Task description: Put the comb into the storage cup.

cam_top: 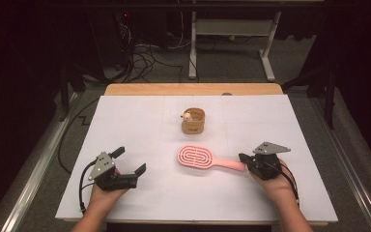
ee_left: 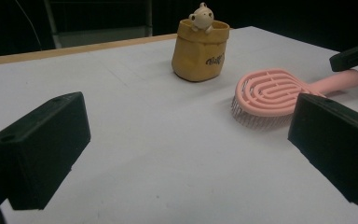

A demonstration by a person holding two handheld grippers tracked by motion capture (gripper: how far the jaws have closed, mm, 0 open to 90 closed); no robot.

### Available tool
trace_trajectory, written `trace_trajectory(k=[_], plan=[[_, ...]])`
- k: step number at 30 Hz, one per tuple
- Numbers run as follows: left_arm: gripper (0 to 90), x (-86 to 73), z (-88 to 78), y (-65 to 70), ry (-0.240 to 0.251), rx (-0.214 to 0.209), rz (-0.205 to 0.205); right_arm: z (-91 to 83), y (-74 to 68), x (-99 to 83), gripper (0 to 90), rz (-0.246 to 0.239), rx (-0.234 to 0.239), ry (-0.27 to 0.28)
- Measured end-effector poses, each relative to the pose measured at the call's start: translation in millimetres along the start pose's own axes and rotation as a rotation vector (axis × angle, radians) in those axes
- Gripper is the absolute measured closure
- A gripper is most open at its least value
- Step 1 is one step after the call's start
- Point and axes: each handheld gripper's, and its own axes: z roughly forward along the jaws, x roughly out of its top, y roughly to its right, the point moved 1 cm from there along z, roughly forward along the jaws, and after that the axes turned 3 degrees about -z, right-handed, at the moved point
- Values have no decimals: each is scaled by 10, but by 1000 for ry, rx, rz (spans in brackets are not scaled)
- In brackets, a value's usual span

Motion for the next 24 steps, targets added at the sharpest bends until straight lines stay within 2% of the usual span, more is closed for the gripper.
trace_trajectory(k=[14,24], plan=[[0,-2,0,11,-1,-7,7,-86,-156,-94,900,-52,60,-18],[0,-13,11,3,-10,-7,8,-151,-290,-107,900,-63,95,-13]])
